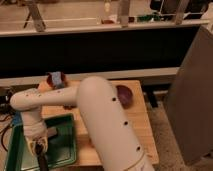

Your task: Wipe tray with brush

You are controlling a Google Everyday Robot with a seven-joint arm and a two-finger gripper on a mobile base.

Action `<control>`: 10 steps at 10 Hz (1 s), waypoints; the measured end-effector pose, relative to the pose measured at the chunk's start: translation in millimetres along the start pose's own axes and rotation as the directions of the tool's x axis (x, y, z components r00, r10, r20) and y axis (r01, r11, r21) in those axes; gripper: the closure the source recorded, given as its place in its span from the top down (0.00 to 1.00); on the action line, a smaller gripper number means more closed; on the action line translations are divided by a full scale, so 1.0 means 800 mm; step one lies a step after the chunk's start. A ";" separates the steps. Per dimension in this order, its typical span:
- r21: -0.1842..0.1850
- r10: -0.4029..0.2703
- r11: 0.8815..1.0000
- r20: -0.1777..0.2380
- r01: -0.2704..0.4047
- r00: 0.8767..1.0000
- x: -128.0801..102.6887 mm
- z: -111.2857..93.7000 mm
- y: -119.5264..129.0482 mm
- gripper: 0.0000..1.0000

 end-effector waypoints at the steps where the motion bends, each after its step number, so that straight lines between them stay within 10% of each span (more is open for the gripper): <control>1: -0.010 -0.040 0.999 0.002 0.040 0.999 0.001 0.001 -0.017 0.00; 6: -0.040 -0.162 0.986 0.020 0.163 0.987 -0.022 0.011 -0.062 0.00; 10: -0.025 -0.099 0.995 0.048 0.100 0.994 -0.052 0.023 -0.030 0.00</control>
